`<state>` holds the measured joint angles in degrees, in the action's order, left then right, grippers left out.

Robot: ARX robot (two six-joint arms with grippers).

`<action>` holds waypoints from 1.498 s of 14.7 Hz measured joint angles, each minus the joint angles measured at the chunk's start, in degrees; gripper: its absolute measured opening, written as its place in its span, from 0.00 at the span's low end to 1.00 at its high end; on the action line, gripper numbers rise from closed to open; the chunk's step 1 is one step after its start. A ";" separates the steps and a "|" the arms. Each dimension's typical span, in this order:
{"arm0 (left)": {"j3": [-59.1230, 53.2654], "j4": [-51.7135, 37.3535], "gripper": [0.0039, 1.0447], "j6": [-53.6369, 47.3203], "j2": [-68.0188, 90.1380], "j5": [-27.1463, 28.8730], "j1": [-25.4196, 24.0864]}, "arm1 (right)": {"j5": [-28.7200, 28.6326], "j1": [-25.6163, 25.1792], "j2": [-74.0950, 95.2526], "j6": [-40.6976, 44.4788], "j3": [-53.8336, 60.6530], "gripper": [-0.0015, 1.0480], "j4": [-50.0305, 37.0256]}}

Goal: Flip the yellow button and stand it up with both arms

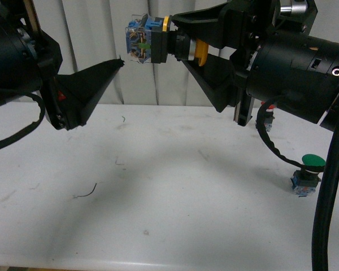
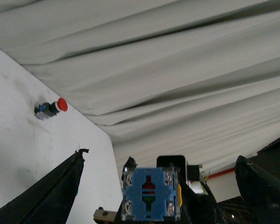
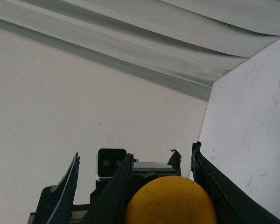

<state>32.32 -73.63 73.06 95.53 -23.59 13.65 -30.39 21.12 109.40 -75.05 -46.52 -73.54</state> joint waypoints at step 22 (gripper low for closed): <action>-27.85 46.71 0.01 -72.17 -63.58 22.80 -13.22 | -2.86 -6.40 -2.67 -0.33 -0.17 0.33 0.07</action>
<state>4.47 -26.92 0.89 31.94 -0.80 0.43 -33.26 14.72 106.74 -75.37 -46.70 -73.47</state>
